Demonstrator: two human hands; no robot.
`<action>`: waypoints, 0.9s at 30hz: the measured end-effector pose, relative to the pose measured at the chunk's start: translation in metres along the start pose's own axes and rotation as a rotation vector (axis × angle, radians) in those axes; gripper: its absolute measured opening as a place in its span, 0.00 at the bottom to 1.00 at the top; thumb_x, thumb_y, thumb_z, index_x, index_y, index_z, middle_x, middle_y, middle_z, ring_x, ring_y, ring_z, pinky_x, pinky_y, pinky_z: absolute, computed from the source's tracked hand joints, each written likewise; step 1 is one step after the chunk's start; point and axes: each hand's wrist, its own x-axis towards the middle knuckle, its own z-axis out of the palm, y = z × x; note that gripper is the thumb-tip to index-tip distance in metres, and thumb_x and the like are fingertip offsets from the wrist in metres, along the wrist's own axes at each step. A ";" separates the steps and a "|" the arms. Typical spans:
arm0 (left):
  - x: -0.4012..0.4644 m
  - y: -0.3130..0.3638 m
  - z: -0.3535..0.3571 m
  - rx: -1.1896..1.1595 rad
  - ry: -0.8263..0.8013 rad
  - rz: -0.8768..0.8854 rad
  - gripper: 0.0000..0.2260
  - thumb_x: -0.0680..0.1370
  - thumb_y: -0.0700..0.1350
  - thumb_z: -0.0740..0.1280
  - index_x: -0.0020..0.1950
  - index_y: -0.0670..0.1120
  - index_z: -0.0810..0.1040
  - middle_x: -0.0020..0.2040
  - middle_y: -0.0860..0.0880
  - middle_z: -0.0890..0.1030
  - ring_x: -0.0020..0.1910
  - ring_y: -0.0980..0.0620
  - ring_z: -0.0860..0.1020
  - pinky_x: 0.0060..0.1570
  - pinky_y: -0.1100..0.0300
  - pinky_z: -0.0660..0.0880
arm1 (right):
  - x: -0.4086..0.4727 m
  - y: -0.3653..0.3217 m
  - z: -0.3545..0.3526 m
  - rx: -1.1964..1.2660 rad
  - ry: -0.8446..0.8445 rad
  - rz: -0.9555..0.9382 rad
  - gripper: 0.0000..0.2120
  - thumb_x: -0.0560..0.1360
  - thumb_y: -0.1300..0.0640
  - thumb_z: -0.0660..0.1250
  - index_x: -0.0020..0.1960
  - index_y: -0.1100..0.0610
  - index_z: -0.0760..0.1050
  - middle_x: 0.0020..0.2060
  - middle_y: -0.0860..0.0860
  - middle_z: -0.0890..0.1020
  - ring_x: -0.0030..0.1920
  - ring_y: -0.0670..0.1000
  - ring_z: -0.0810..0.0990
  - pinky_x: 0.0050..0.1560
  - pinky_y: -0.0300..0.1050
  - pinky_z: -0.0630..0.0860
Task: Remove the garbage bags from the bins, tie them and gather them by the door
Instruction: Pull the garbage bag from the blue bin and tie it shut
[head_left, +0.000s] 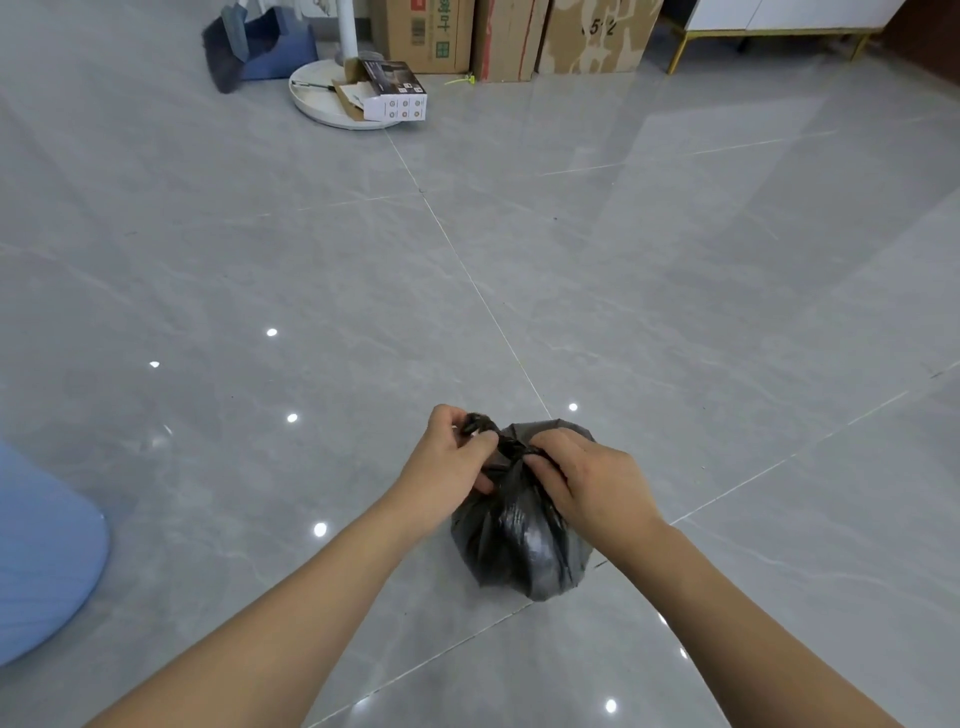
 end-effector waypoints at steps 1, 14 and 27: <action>-0.003 -0.003 -0.001 0.042 0.000 0.022 0.12 0.77 0.46 0.67 0.56 0.47 0.66 0.45 0.47 0.77 0.37 0.51 0.78 0.44 0.56 0.75 | 0.003 -0.002 -0.003 0.062 -0.078 0.071 0.11 0.78 0.47 0.58 0.49 0.51 0.75 0.41 0.44 0.79 0.39 0.48 0.77 0.35 0.45 0.74; -0.005 -0.022 -0.012 0.848 0.069 0.479 0.06 0.70 0.38 0.62 0.39 0.47 0.67 0.36 0.53 0.70 0.36 0.48 0.70 0.40 0.57 0.62 | 0.027 -0.011 -0.032 1.294 -0.575 0.895 0.12 0.74 0.57 0.64 0.32 0.54 0.70 0.21 0.49 0.62 0.22 0.46 0.55 0.23 0.37 0.53; -0.007 -0.029 -0.027 0.475 0.141 0.221 0.14 0.72 0.33 0.58 0.40 0.53 0.74 0.40 0.54 0.78 0.39 0.52 0.75 0.41 0.59 0.73 | 0.026 -0.015 -0.021 1.155 -0.293 0.949 0.11 0.73 0.57 0.70 0.32 0.57 0.74 0.25 0.51 0.65 0.22 0.47 0.61 0.21 0.37 0.60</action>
